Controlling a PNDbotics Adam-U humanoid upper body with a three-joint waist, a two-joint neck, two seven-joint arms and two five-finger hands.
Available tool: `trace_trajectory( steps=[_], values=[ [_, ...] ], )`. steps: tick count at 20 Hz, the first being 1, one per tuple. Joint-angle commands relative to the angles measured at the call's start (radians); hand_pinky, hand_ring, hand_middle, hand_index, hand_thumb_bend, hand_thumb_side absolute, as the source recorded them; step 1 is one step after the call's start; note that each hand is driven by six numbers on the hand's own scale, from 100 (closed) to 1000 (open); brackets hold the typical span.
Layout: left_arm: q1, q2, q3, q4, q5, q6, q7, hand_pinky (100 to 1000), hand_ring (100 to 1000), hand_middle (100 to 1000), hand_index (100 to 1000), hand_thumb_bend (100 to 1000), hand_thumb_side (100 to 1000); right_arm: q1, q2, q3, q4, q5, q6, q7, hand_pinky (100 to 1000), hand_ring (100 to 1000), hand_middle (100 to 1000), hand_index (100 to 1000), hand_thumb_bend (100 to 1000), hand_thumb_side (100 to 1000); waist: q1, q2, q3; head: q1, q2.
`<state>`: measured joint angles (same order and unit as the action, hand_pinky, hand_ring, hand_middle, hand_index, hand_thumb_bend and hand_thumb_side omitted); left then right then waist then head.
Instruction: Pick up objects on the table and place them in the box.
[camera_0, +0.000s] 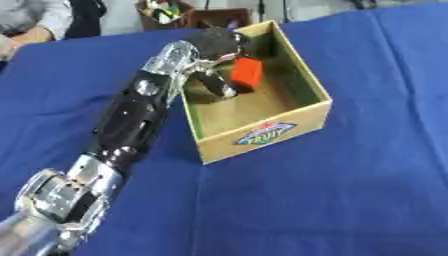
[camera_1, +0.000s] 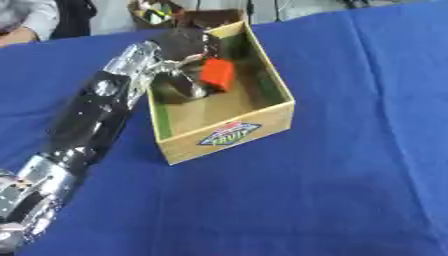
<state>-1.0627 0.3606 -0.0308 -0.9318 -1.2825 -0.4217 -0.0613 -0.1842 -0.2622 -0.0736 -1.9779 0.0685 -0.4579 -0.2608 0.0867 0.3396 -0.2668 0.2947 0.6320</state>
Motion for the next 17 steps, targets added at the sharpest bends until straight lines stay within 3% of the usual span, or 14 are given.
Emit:
trace_trajectory(
  steps=[1,3,6,7,11,13,14,17],
  values=[
    [-0.009,0.042,0.032,-0.081,0.136,0.023,0.065,342,713,712,986,441,1000,-0.002,-0.022,-0.008,-0.022,-0.005,-0.002,-0.004,733,600,497,660,100,809,-0.008,-0.022,0.003,-0.009,0.0],
    [-0.004,0.054,0.038,-0.114,0.221,0.024,0.085,321,697,705,1000,472,1000,-0.001,-0.022,-0.008,-0.022,-0.004,-0.001,-0.004,733,600,497,659,100,809,-0.008,-0.023,0.004,-0.011,0.0],
    [0.005,0.066,0.045,-0.159,0.363,0.011,0.077,302,679,682,988,431,1000,0.001,-0.022,-0.009,-0.022,-0.003,-0.001,-0.005,733,599,497,659,100,809,-0.01,-0.024,0.007,-0.013,-0.001],
    [0.008,0.069,0.05,-0.174,0.426,0.014,0.063,279,657,658,962,369,1000,0.002,-0.022,-0.009,-0.022,-0.002,-0.001,-0.006,733,599,497,659,100,809,-0.011,-0.024,0.009,-0.015,0.0],
    [0.03,0.098,0.065,-0.283,0.779,0.065,0.017,276,620,609,910,240,1000,0.006,-0.024,-0.013,-0.022,0.0,-0.001,-0.011,732,600,497,660,100,809,-0.014,-0.028,0.027,-0.029,0.006],
    [0.053,0.127,0.075,-0.373,0.987,0.091,0.018,259,564,527,799,148,1000,0.005,-0.026,-0.016,-0.022,-0.002,-0.003,-0.016,731,600,498,660,100,809,-0.016,-0.03,0.037,-0.039,0.009],
    [0.07,0.146,0.084,-0.423,1.078,0.097,0.029,255,559,521,791,118,1000,0.005,-0.026,-0.019,-0.022,-0.003,-0.004,-0.018,731,600,498,660,100,810,-0.018,-0.031,0.043,-0.044,0.01],
    [0.135,0.195,0.113,-0.555,1.278,0.095,0.06,260,553,516,765,100,1000,0.002,-0.026,-0.025,-0.022,-0.007,-0.006,-0.025,729,600,500,661,100,810,-0.026,-0.033,0.062,-0.049,0.012]
  ],
)
